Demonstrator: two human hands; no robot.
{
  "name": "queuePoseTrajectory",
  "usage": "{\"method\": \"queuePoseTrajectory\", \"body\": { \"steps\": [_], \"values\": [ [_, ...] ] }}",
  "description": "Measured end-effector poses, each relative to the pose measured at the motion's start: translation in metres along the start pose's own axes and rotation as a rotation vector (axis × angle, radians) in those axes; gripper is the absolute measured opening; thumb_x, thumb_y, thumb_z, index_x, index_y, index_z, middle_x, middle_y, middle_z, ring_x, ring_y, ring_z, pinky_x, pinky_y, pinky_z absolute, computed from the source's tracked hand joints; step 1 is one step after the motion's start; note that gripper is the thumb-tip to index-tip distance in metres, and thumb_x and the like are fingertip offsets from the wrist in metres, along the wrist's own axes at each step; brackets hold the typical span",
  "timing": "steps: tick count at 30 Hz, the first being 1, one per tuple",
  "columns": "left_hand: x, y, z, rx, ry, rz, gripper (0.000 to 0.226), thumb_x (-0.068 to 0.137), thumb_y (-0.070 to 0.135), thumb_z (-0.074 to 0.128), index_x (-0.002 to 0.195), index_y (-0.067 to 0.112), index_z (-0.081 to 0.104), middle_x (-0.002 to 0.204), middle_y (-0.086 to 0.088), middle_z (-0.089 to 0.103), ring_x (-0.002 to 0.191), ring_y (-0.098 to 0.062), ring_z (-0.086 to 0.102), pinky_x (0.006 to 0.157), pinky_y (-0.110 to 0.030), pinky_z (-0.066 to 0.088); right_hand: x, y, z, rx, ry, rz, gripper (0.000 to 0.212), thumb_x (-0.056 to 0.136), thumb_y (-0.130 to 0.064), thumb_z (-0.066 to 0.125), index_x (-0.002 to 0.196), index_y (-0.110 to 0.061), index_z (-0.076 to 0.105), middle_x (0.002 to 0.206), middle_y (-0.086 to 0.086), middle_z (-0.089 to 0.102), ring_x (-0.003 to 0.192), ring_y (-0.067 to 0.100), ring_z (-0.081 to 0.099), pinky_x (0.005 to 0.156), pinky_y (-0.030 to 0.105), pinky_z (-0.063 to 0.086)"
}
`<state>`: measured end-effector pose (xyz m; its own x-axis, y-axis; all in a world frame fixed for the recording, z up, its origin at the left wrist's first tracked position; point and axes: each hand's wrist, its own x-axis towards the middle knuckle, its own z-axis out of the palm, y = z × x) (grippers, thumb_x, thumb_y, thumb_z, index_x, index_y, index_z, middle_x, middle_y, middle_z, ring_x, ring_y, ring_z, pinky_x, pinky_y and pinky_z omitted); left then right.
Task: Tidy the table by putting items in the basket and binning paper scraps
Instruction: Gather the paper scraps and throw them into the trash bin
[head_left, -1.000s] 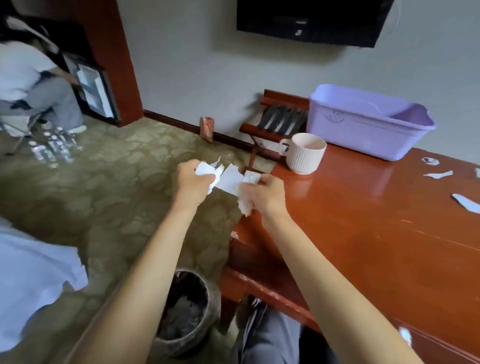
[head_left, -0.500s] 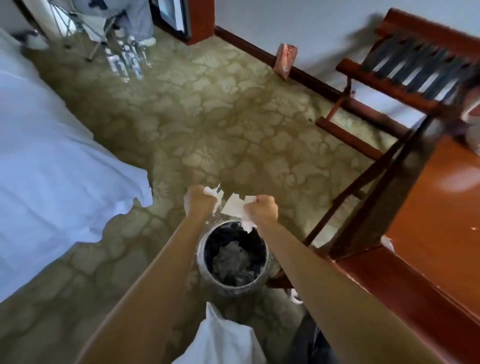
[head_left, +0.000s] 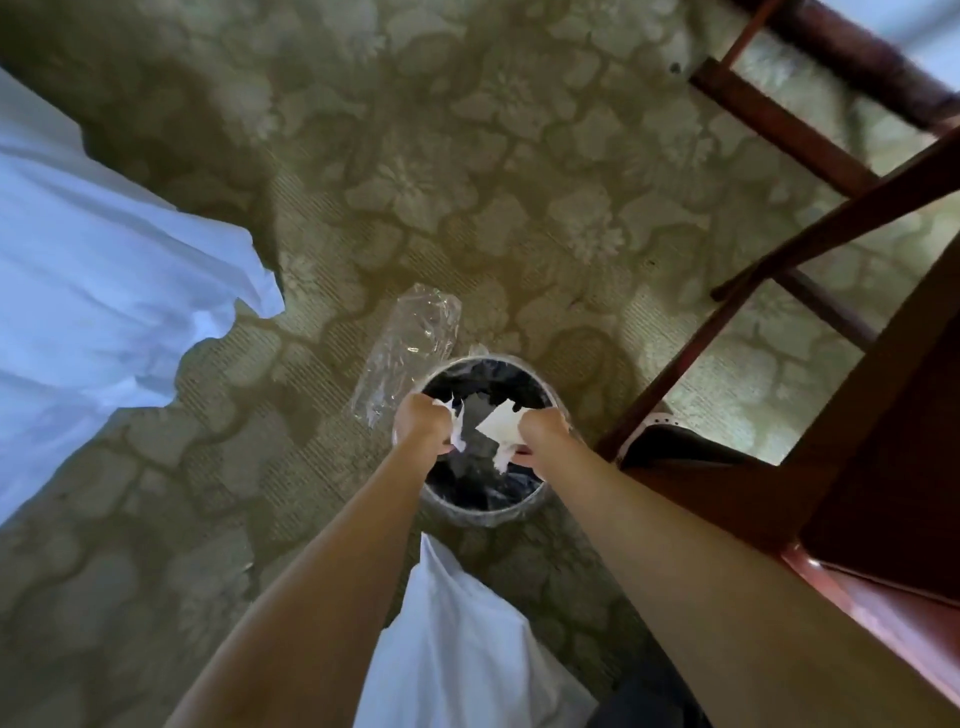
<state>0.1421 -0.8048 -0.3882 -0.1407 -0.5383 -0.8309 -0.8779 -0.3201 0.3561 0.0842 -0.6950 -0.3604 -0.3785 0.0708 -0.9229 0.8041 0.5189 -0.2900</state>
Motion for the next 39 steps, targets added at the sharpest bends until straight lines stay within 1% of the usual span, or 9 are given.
{"method": "queuePoseTrajectory", "body": {
  "steps": [2,6,10,13,19,22,26,30,39],
  "values": [
    [0.005,-0.004,0.006,0.004,-0.102,-0.092,0.038,0.097,0.001,0.038,0.134,0.002,0.047,0.131,-0.014,0.057,0.093,-0.027,0.066,0.048,-0.028,0.056,0.01,0.003,-0.002,0.067,-0.028,0.048,0.038,0.098,0.0,0.032,0.135,-0.004,0.04,0.137,0.017,0.047,0.114,0.031,0.051,0.089,0.037,0.05],
    [0.005,-0.007,0.013,-0.151,-0.138,-0.159,0.039,0.098,0.003,0.033,0.136,0.004,0.041,0.13,-0.02,0.054,0.113,-0.035,0.056,0.085,-0.045,0.055,0.011,0.007,-0.005,0.138,-0.089,0.085,0.033,0.097,0.002,0.033,0.127,0.003,0.048,0.122,0.021,0.056,0.107,0.032,0.057,0.095,0.036,0.045],
    [0.002,-0.005,0.008,-0.144,-0.149,-0.174,0.04,0.101,0.009,0.031,0.139,0.004,0.04,0.132,-0.021,0.052,0.115,-0.035,0.055,0.09,-0.046,0.053,0.005,0.007,-0.004,0.196,-0.105,0.104,0.042,0.099,-0.001,0.028,0.14,0.007,0.032,0.148,0.021,0.035,0.138,0.035,0.034,0.113,0.042,0.033],
    [-0.004,-0.001,0.002,-0.137,-0.126,-0.127,0.042,0.099,0.006,0.032,0.14,0.004,0.04,0.126,-0.019,0.056,0.109,-0.031,0.058,0.089,-0.042,0.054,-0.009,0.005,-0.006,0.201,-0.153,0.083,0.041,0.101,-0.005,0.029,0.141,0.003,0.033,0.13,0.019,0.051,0.099,0.03,0.056,0.115,0.038,0.031],
    [-0.06,0.033,-0.019,-0.224,-0.118,0.21,0.035,0.096,0.008,0.04,0.127,-0.006,0.051,0.11,-0.021,0.064,0.06,-0.011,0.048,0.062,-0.028,0.047,-0.061,-0.011,-0.018,0.057,-0.039,-0.21,0.037,0.092,-0.005,0.043,0.126,0.006,0.051,0.132,0.025,0.053,0.123,0.038,0.051,0.103,0.047,0.044],
    [-0.11,0.062,-0.034,-0.331,-0.09,0.382,0.029,0.095,0.009,0.044,0.116,-0.005,0.058,0.075,-0.002,0.058,0.064,-0.013,0.053,0.066,-0.028,0.048,-0.105,-0.023,-0.036,0.111,0.045,-0.425,0.03,0.09,-0.005,0.047,0.116,0.002,0.059,0.122,0.022,0.06,0.115,0.037,0.057,0.099,0.046,0.048],
    [-0.2,0.088,-0.051,-0.407,-0.066,0.686,0.018,0.094,0.011,0.045,0.101,0.009,0.062,0.089,-0.002,0.066,0.085,-0.018,0.063,0.085,-0.033,0.052,-0.183,-0.035,-0.069,0.201,0.117,-0.737,0.023,0.09,-0.007,0.048,0.104,-0.007,0.066,0.094,0.004,0.066,0.095,0.022,0.063,0.093,0.038,0.053],
    [-0.293,0.095,-0.059,-0.601,-0.142,0.908,0.024,0.093,0.003,0.041,0.083,0.017,0.059,0.082,-0.001,0.066,0.083,-0.021,0.066,0.078,-0.03,0.054,-0.258,-0.029,-0.114,0.339,0.126,-0.982,0.022,0.087,0.001,0.05,0.08,-0.015,0.062,0.086,0.0,0.063,0.089,0.016,0.06,0.09,0.035,0.05],
    [-0.443,0.089,-0.001,-0.454,-0.337,1.233,0.021,0.093,0.005,0.041,0.095,0.01,0.061,0.08,-0.001,0.065,0.07,-0.012,0.062,0.061,-0.015,0.05,-0.35,0.032,-0.259,0.619,0.19,-1.197,0.024,0.091,0.006,0.043,0.08,-0.012,0.056,0.086,0.004,0.061,0.082,0.015,0.059,0.073,0.021,0.048]
  ]
}}
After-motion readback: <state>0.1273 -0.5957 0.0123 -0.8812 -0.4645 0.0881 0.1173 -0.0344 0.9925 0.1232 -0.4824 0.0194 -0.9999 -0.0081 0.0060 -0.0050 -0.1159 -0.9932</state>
